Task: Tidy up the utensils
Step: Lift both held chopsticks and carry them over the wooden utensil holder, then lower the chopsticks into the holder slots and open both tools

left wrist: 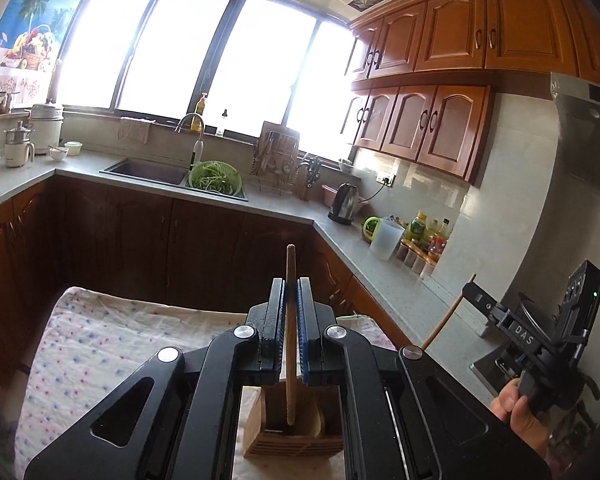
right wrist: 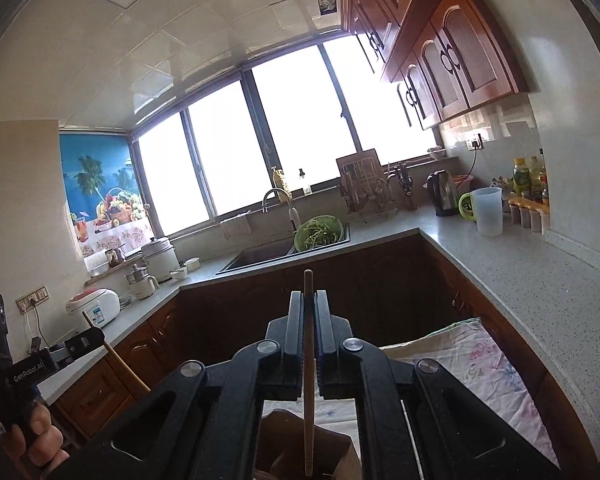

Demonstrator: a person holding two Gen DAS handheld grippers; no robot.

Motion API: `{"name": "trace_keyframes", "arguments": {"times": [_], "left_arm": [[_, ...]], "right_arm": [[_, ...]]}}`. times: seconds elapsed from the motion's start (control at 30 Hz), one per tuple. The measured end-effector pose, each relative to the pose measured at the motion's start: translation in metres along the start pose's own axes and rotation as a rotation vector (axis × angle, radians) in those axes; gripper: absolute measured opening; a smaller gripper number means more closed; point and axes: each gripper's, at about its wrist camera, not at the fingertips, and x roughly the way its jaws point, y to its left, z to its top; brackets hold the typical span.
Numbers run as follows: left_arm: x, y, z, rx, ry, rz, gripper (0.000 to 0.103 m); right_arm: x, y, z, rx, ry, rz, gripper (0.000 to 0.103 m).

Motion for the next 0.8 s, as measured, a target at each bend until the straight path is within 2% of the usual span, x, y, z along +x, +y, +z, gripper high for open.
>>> {"name": "trace_keyframes", "arguments": {"times": [0.17, 0.4, 0.5, 0.6, 0.8], "left_arm": [[0.043, 0.021, -0.039, -0.066, 0.047, 0.042, 0.005], [0.071, 0.037, -0.082, -0.127, 0.106, 0.051, 0.005], [0.075, 0.034, -0.09, -0.108, 0.12, 0.05, 0.005], [0.077, 0.03, -0.09, -0.082, 0.127, 0.064, 0.006], [0.076, 0.029, -0.085, -0.07, 0.151, 0.061, 0.006]], "right_arm": [[0.025, -0.016, -0.042, 0.033, -0.006, -0.023, 0.005], [0.038, -0.038, -0.093, 0.103, -0.016, -0.051, 0.005], [0.042, -0.042, -0.1, 0.111, 0.007, -0.058, 0.003], [0.05, -0.045, -0.102, 0.114, 0.069, -0.052, 0.0], [0.053, -0.049, -0.104, 0.131, 0.103, -0.06, 0.001]]}}
